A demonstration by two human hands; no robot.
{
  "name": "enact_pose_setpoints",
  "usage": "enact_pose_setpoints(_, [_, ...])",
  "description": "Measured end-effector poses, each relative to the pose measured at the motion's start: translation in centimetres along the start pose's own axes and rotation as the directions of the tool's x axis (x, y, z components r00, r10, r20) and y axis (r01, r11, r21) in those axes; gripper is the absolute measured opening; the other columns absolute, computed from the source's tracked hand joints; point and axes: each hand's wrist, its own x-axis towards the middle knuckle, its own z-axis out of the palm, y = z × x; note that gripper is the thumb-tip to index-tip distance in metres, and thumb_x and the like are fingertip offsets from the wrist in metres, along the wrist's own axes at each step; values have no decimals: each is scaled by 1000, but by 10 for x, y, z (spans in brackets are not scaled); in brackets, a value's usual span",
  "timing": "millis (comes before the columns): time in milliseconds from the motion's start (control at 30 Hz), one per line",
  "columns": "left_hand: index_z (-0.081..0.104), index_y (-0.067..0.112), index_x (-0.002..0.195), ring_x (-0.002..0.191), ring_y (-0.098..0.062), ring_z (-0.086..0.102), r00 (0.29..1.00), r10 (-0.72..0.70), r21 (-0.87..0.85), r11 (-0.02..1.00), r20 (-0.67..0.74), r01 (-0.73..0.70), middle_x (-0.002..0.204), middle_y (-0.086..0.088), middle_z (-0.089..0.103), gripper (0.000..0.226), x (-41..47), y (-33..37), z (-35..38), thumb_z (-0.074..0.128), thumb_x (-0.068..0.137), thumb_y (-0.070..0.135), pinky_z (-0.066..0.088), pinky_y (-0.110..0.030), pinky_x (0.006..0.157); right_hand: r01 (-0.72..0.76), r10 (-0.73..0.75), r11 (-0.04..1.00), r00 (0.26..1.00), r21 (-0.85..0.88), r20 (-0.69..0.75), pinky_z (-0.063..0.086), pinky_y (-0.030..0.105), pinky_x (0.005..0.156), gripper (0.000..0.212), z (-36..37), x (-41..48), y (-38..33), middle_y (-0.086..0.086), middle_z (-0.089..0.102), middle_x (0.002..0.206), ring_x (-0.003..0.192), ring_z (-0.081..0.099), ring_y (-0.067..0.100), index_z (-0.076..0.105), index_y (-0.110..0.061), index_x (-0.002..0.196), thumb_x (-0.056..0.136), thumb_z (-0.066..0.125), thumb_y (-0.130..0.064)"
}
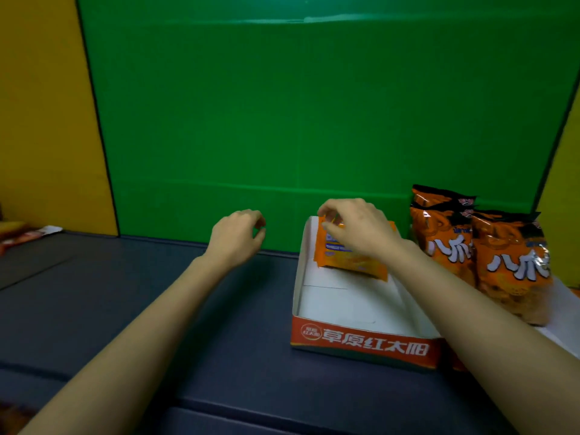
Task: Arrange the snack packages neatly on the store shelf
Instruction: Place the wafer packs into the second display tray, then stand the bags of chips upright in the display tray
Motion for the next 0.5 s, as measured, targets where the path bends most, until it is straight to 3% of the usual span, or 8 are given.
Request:
enact_pose_setpoints(200, [63,14,107,102,-26,59,991,-127,85,988,-39,130,113,-2,65,24,-42,-57,-42,49,92,26,44,-32,76,183,-192,979,975,87,114,51,35,87,27,19,19,-77,-2,69,107,102,62,24,63,-25,113,86,58,-30])
enact_pose_setpoints(500, [63,15,103,102,-27,60,951,-306,201,929,-54,310,111,-5,66,20,-119,-174,-123,51,90,26,45,-33,75,329,-358,928,919,177,164,51,37,88,28,55,35,-222,0,66,113,105,61,25,61,-24,114,90,54,-35])
